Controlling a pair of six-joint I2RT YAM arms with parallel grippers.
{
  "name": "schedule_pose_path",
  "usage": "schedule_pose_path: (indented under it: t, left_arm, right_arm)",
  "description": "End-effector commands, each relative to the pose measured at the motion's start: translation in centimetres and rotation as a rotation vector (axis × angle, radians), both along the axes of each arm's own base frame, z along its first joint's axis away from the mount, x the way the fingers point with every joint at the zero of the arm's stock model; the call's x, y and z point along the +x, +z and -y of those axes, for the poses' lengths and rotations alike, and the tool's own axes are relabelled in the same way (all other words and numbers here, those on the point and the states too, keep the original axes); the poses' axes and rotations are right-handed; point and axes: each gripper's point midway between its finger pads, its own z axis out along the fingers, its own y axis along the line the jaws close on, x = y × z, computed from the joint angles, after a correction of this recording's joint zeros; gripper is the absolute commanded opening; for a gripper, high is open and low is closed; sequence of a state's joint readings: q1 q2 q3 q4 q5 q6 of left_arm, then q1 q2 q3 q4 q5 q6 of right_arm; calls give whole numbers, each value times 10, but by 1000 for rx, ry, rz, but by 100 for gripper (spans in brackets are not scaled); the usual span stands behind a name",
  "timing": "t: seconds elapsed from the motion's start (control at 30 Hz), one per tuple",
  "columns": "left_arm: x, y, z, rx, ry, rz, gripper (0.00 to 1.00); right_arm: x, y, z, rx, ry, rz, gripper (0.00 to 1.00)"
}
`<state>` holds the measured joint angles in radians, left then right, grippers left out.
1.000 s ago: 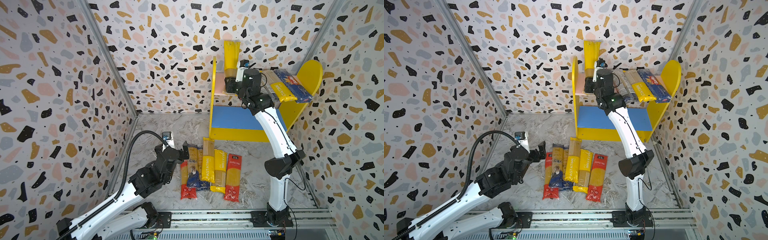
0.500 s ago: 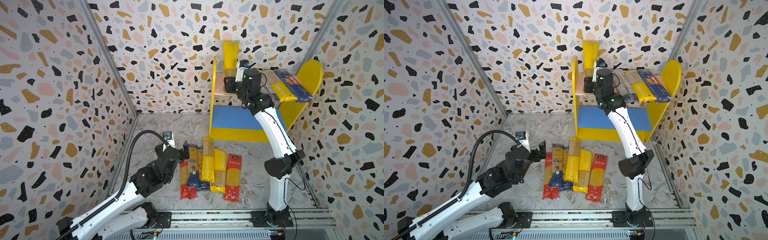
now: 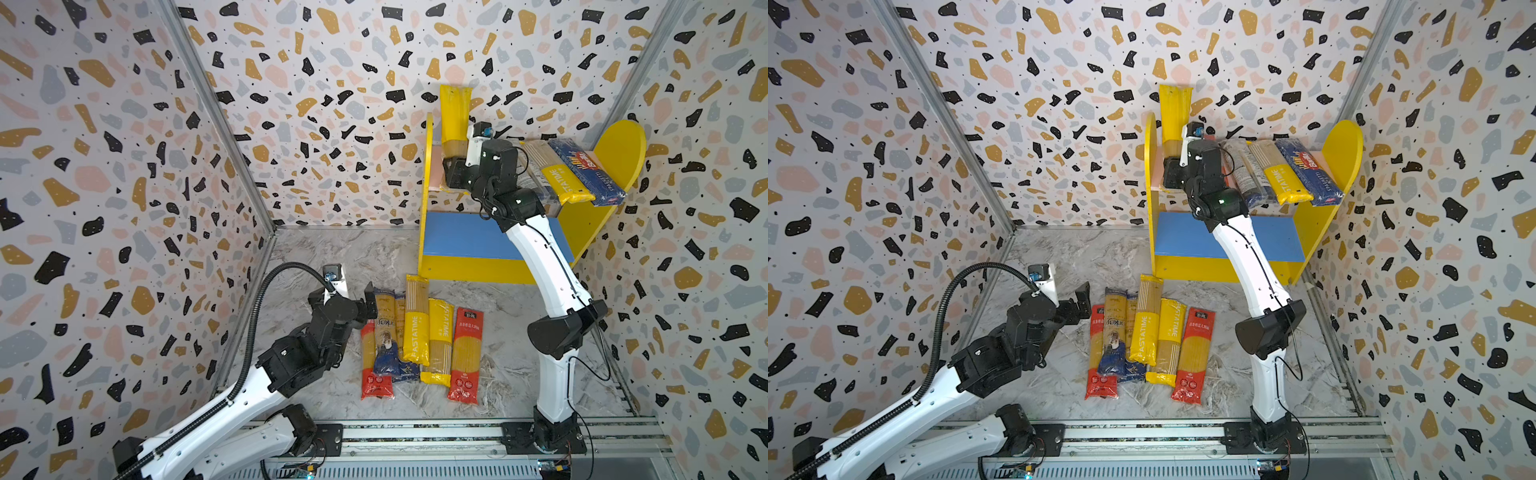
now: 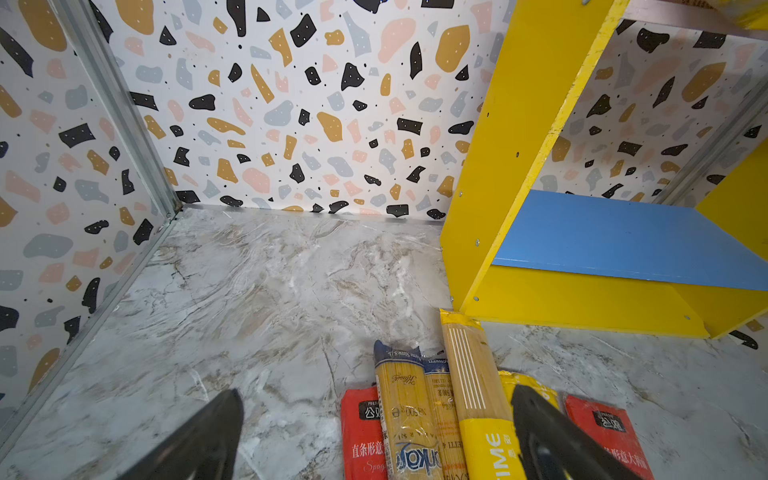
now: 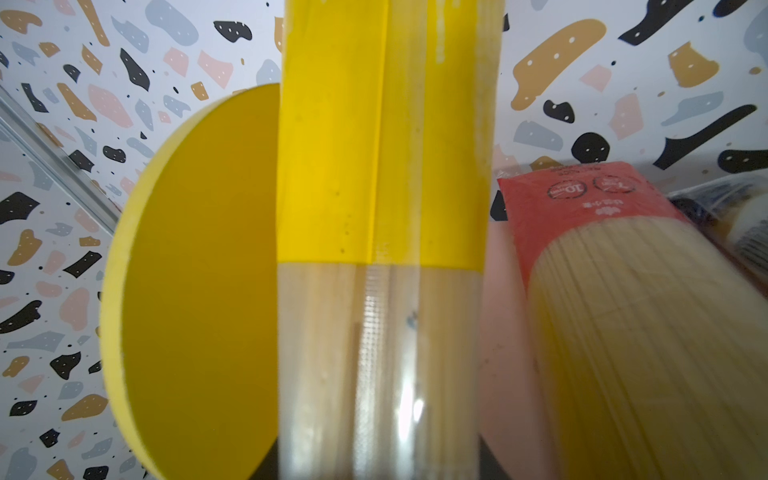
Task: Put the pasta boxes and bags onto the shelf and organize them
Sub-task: 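Lower the yellow-banded bag onto the pink shelf beside the red-labelled bag, then open the right gripper and draw it back down to the table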
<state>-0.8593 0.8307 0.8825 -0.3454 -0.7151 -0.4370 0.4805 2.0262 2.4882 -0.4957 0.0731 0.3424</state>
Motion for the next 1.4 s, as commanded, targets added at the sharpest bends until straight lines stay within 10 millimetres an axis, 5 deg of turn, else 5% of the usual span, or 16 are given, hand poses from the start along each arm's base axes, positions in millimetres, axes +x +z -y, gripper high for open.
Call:
schedule_pose_path:
  t: [0.0, 0.3, 0.67, 0.93, 1.07, 1.37]
  left_arm:
    - [0, 4, -4, -20, 12, 23, 100]
    - [-2, 2, -8, -19, 23, 23, 100]
    - [-3, 1, -9, -19, 25, 23, 99]
    - [-3, -3, -3, -39, 0, 19, 99]
    - [-3, -4, 0, -52, -18, 18, 100]
    - [-2, -5, -1, -33, -11, 6, 100]
  right_arm:
    - [-27, 83, 11, 96, -8, 214, 41]
    - [-23, 77, 11, 93, -18, 206, 80]
    - [-38, 87, 16, 85, -12, 219, 82]
    - [-98, 88, 7, -12, -16, 224, 82]
    - [-141, 31, -8, -85, 29, 159, 82]
    - [-218, -178, -3, -71, 124, -197, 83]
